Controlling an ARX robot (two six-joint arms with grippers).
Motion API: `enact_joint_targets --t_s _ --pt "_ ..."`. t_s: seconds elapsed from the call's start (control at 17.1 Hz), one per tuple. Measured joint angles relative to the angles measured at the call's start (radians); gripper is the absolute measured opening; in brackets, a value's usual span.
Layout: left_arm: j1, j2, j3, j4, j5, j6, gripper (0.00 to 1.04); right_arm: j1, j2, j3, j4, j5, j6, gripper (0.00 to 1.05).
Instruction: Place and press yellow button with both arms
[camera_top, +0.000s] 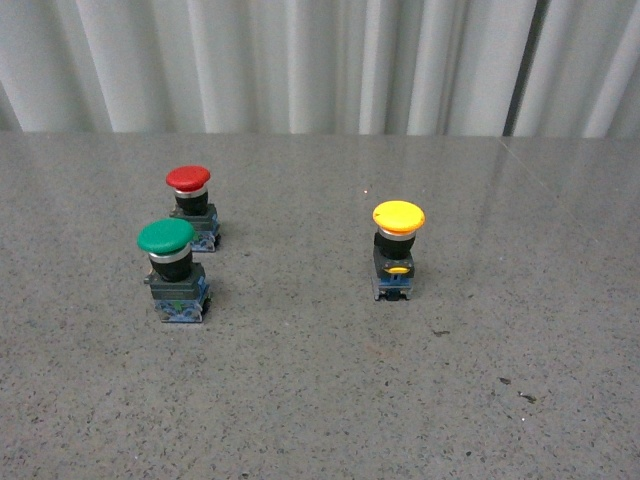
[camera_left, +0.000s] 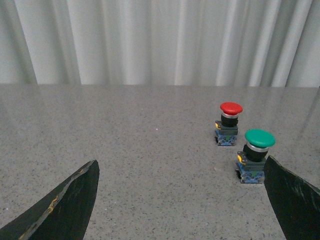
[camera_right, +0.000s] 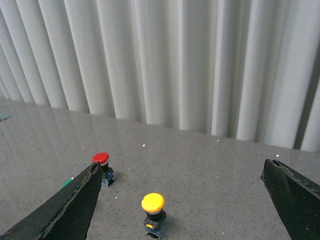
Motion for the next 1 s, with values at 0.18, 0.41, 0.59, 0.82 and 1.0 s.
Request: enact_joint_targets --t_s 0.18,0.41,0.59,0.82,1.0 --pt "0.0 0.0 0.0 0.0 0.0 0.0 0.98 0.129 0.352 0.145 0.075 0.081 -0.04 0.98" --pt "0.0 0.0 0.0 0.0 0.0 0.0 0.98 0.222 0.673 0.284 0.101 0.169 -0.084 0.98" --pt "0.0 0.0 0.0 0.0 0.0 0.0 0.98 0.268 0.768 0.328 0.071 0.208 -0.084 0.97" --pt "0.0 0.0 0.0 0.0 0.0 0.0 0.98 0.346 0.815 0.391 0.042 0.257 -0.096 0.53" --pt "0.0 0.0 0.0 0.0 0.0 0.0 0.98 0.385 0.887 0.414 0.042 0.292 -0.1 0.18"
